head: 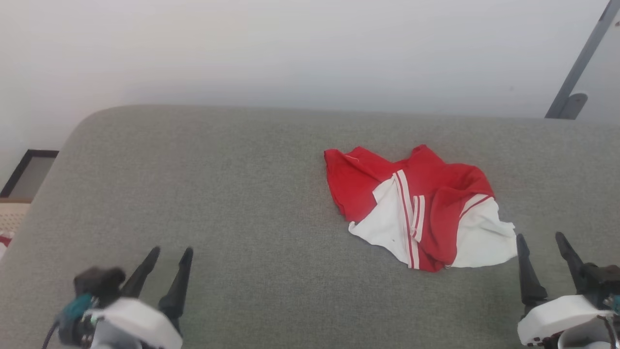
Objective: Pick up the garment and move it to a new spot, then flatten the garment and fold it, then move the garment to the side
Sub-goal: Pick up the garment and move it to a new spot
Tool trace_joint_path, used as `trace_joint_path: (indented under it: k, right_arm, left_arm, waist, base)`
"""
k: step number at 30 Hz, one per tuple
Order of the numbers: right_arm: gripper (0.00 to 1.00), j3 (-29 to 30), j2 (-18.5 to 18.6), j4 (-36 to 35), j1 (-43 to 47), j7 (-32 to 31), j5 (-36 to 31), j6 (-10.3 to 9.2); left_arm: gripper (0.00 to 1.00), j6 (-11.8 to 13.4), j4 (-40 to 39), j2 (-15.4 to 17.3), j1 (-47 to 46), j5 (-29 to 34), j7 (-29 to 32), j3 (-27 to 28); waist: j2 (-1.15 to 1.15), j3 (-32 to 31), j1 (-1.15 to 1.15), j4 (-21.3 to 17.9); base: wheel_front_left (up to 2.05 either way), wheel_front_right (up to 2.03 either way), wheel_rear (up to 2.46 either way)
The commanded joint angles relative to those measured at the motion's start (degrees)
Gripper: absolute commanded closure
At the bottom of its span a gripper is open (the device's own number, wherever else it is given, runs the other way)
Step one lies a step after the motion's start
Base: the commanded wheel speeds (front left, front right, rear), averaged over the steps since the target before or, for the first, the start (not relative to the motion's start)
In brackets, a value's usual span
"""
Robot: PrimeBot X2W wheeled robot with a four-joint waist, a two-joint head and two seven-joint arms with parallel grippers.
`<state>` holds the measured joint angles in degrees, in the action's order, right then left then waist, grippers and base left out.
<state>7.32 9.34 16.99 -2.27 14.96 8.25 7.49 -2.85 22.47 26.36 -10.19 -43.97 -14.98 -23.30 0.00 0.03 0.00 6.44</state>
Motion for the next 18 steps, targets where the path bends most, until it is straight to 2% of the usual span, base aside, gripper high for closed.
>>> trace_joint_path:
  k: [1, 4, 11, 18]
  right_arm:
    - [0.00, 0.0, 0.2, -0.3, 0.7, 0.3, 0.3, 0.00]
    - [0.00, 0.1, 0.5, -1.0, 0.8, 0.3, 0.2, 0.00]
    - [0.00, -0.5, 1.1, -3.4, -0.2, 0.3, 1.5, 0.00]
    - [0.00, -1.1, 1.2, -2.9, -0.2, 0.3, 1.7, 0.00]
  left_arm:
    - [0.00, 0.1, -0.9, -0.3, 1.0, 1.6, -0.3, 1.3]
    - [0.00, 0.2, -5.4, -2.8, 6.8, 8.0, -0.3, 8.2]
    - [0.00, -2.1, -13.8, -9.1, 15.0, 20.8, -0.3, 21.0]
    - [0.00, -4.0, -13.8, -12.8, 17.1, 24.6, -0.3, 24.5]
  waist:
    - [0.00, -0.5, 0.00, -0.1]
    - [0.00, -0.9, 0.00, -0.4]
    - [0.00, -1.9, 0.00, -1.7]
    - [0.00, -2.0, 0.00, -2.5]
  base:
    - [0.00, 0.00, 0.00]
    - [0.00, 0.00, 0.00]
    - [0.00, 0.00, 0.00]
    - [0.00, 0.00, 0.00]
